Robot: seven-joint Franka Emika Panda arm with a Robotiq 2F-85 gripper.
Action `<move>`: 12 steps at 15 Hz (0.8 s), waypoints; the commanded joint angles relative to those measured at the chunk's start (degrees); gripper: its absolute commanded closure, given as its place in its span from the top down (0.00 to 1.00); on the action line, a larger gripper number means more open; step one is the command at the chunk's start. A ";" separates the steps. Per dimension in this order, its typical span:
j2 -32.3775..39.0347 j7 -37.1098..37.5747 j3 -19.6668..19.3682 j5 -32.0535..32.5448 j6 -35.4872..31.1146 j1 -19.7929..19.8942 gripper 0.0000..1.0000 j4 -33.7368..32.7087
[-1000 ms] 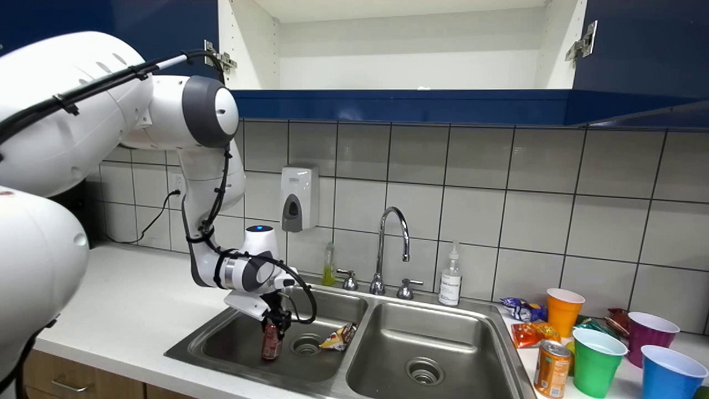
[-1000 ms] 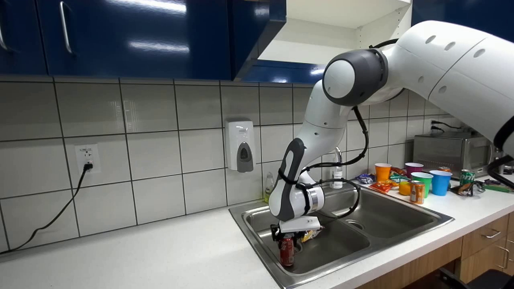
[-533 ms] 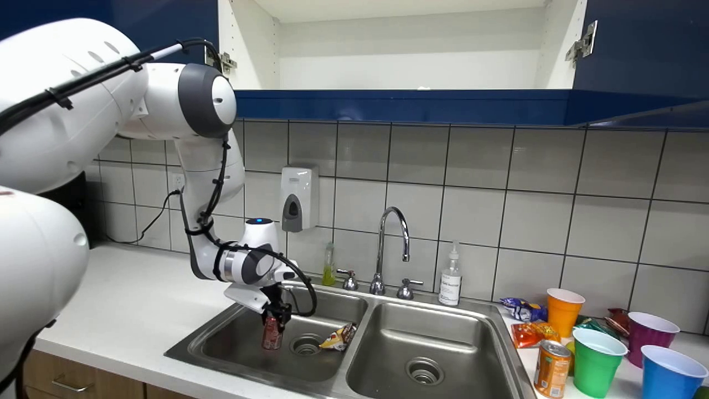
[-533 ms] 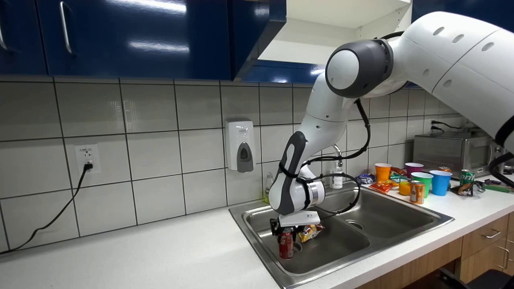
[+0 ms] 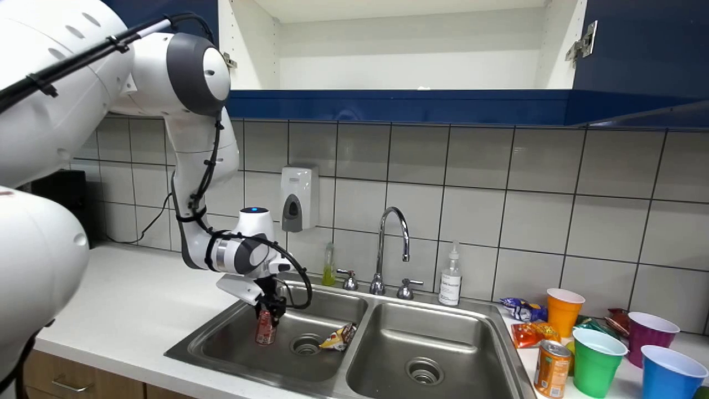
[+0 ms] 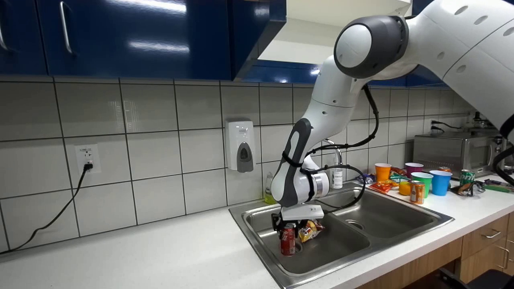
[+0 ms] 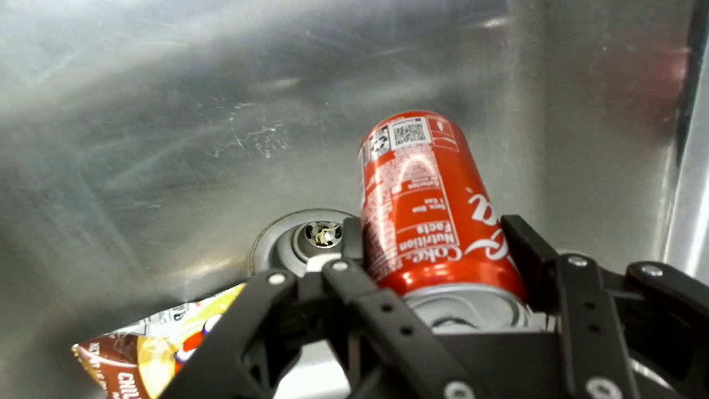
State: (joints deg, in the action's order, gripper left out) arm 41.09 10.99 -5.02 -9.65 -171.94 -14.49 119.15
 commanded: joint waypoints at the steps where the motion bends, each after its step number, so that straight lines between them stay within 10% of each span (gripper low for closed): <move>1: -7.15 0.71 0.85 1.28 1.58 0.96 0.38 6.36; 12: -19.57 0.52 1.05 2.51 2.82 1.41 0.38 19.27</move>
State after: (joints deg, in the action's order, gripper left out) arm 27.44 10.99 -4.99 -8.81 -171.50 -14.49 133.91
